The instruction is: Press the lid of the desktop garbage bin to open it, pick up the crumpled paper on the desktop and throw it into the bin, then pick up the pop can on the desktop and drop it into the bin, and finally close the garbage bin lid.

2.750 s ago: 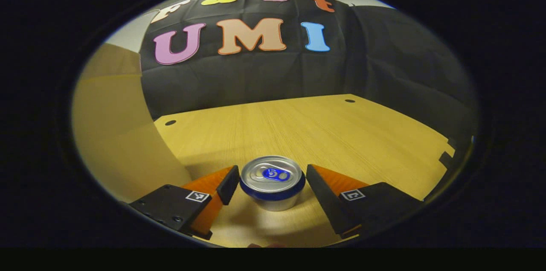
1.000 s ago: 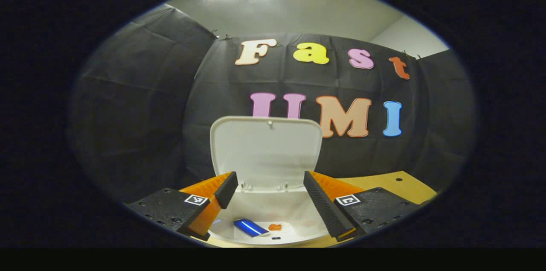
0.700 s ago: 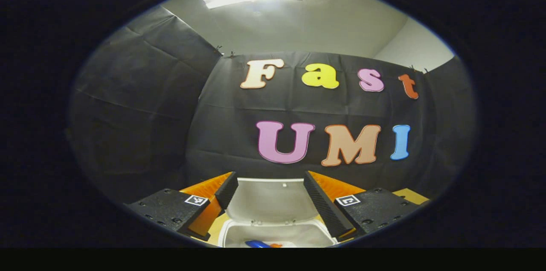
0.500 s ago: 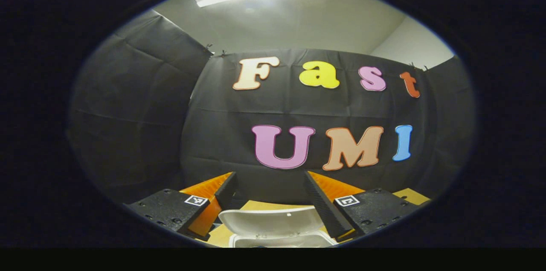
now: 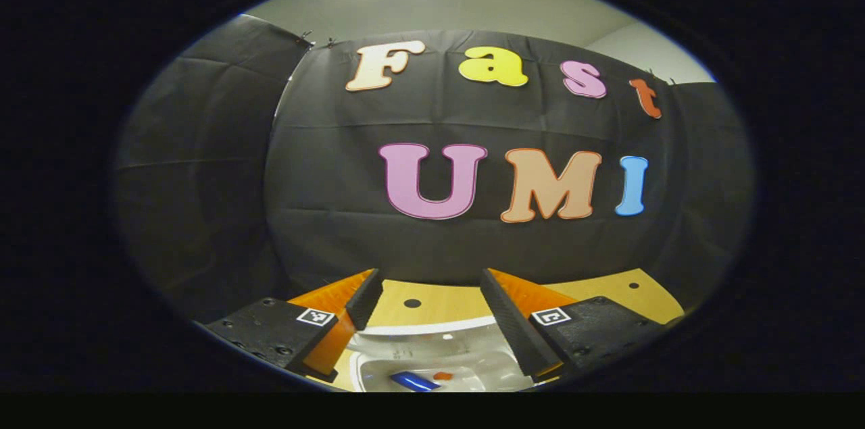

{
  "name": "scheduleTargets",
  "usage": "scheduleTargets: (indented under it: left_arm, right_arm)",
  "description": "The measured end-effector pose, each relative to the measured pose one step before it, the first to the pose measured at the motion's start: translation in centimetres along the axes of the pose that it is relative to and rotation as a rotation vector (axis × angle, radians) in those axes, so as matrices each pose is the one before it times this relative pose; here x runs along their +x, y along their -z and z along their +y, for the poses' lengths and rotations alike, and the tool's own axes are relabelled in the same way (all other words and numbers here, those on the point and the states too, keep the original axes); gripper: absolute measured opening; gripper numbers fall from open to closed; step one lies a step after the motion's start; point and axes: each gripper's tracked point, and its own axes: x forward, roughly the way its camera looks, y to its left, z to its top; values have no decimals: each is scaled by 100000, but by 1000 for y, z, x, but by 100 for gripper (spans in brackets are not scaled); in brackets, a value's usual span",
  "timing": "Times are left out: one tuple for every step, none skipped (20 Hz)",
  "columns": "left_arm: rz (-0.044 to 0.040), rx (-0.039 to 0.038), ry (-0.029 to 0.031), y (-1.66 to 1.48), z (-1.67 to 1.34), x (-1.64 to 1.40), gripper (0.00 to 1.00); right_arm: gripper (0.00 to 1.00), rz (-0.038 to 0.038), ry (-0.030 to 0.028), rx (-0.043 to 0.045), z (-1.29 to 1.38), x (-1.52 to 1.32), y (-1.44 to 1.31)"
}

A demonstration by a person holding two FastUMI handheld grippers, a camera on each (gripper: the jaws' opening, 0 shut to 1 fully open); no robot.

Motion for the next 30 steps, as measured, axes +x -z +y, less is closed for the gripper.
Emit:
scheduleTargets:
  left_arm:
    - [-518, -212, 259, 630, -420, -1194, 90]
    - [-1787, 231, -109, 617, -288, -1234, 91]
    - [-2492, 851, 466, 774, -496, -1123, 92]
    - [-1369, 887, 925, 1394, -710, -1228, 91]
    - [-377, 3012, -194, 1678, -355, -776, 90]
    - [1407, 1935, 1066, 1814, -861, -889, 91]
    - [2020, 1383, -188, 2028, -579, -658, 94]
    - [1935, 669, -505, 1765, -492, -218, 91]
    - [2468, 378, -252, 1747, -501, -126, 91]
    - [3992, 72, -984, 2079, -184, -19, 92]
    - [3611, -846, -1775, 1920, 211, -37, 92]
    - [1739, -2351, -1245, 1201, -25, -537, 91]
    - [-9996, -1686, -130, -2362, -16, 89, 93]
    - [-1600, 753, -1140, -181, 262, 380, 96]
    - [1309, -205, -276, 1742, -58, -488, 96]
    - [-4502, -17, -635, -438, 65, -184, 94]
    - [-4071, 480, -769, -811, 60, 72, 87]
    - [-87, 1612, -1973, 277, 180, 285, 94]
    - [-584, 2754, -1262, 373, 20, 53, 94]
    - [-406, -988, -618, 175, 107, -98, 94]
    - [-40, -1621, -68, 322, 15, -19, 94]
    - [-1718, -1846, -139, -554, -165, -53, 94]
    - [1213, 2076, 22, 642, 181, 33, 95]
    - [526, -1423, -139, -164, 45, -62, 95]
    - [434, 880, 138, 253, -193, 97, 95]
    - [1940, -457, 131, 37, -16, 190, 95]
    - [1235, -744, 92, 112, -30, -150, 95]
    - [37, -251, -137, 6, -140, 38, 96]
    - [-1931, -286, -222, -662, 242, -211, 99]
    - [-2794, 520, -269, -660, -3, 1, 96]
  right_arm:
    - [96, 439, -868, -200, 181, 311, 20]
    - [96, 583, -1563, -109, 375, 224, 115]
    - [96, 376, -1786, -61, 440, 317, 29]
    - [96, 631, -1851, 3, 451, 419, 172]
    - [96, 1172, -2173, -25, 546, 439, 194]
    - [96, 1157, -2132, -273, 612, 513, 254]
    - [96, 862, -1891, -545, 607, 466, 92]
    - [96, 658, -1868, -636, 595, 416, 79]
    - [96, 490, -1925, -625, 631, 361, -48]
    - [96, 705, -1792, -677, 609, 266, 107]
    - [96, 674, -1333, -905, 521, 208, 84]
    - [96, 613, -602, -1097, 280, 88, 230]
    - [96, 591, -13, -1098, 64, -3, 145]
    - [96, 758, 255, -791, -51, -81, 442]
    - [96, 762, 324, -254, -56, -158, 319]
    - [96, 902, 353, 347, -88, -154, 314]
    - [96, 920, 414, 915, -169, -154, 287]
    - [96, 738, 558, 1335, -299, -77, 396]
    - [96, 469, 497, 1566, -199, -132, 207]
    - [96, 324, 213, 1660, -129, -129, 189]
    - [96, 287, -119, 1377, -21, -136, 154]
    - [96, 248, 32, 795, 28, -137, 301]
    - [96, 401, 128, -79, 9, -39, 273]
    - [96, 563, 198, -652, 35, -43, 431]
    - [96, 287, 390, -685, -26, -38, 324]
    - [96, -306, -32, -443, 130, -142, 220]
    - [96, -940, -707, 203, 160, -210, 80]
    - [96, -502, -1135, 487, 266, -265, 220]
    - [96, -181, -1039, 272, 209, -252, 108]
    - [96, 330, 123, -111, -112, -93, 222]
